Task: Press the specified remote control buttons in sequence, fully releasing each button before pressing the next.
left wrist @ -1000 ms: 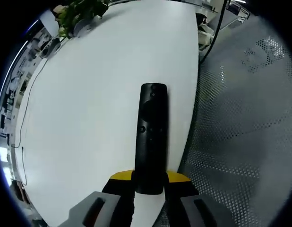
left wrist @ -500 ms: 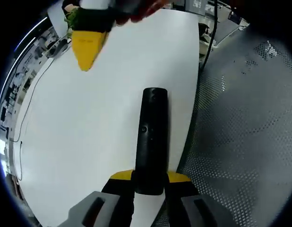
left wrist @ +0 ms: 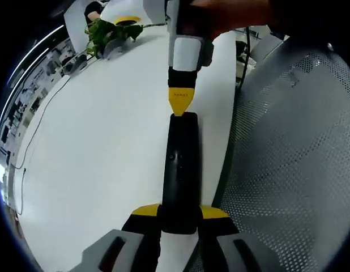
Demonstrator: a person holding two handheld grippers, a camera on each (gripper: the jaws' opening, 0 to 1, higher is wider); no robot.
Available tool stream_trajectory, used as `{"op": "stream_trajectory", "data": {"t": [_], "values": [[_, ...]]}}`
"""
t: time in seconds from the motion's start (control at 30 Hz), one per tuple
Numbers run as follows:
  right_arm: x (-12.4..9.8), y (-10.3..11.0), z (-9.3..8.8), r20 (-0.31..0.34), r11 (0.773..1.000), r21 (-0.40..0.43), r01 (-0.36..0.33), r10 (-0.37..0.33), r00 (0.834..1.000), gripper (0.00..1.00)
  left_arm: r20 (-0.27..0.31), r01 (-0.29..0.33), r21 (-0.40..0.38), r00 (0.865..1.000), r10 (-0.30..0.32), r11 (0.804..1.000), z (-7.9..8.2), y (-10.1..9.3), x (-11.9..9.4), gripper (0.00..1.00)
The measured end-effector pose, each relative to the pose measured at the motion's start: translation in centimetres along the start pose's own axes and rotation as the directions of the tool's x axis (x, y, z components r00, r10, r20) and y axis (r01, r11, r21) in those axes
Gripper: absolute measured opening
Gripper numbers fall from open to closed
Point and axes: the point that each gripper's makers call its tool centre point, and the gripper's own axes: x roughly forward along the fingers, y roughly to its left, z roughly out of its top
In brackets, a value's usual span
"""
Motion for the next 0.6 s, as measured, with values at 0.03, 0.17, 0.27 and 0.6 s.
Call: {"op": "stream_trajectory", "data": {"t": [0.03, 0.17, 0.27, 0.6], "values": [[0.0, 0.09, -0.09, -0.003, 1.0, 0.006, -0.002, 0.002, 1.0, 0.0, 0.001, 0.0, -0.001, 1.0, 0.0, 1.0, 0.0, 0.0, 0.0, 0.24], [-0.17, 0.24, -0.74, -0.038, 0.999, 0.025, -0.02, 0.021, 0.999, 0.0, 0.005, 0.003, -0.007, 1.0, -0.003, 1.0, 0.03, -0.01, 0.02, 0.24], [0.04, 0.34, -1.04, -0.051, 0.999, 0.032, -0.023, 0.025, 0.998, 0.0, 0.008, 0.001, -0.005, 1.0, -0.001, 1.0, 0.07, -0.04, 0.04, 0.24], [-0.08, 0.19, -1.09, -0.034, 0.996, 0.055, -0.066, 0.068, 0.997, 0.0, 0.009, 0.003, -0.016, 1.0, -0.003, 1.0, 0.12, -0.03, 0.1, 0.25]]}}
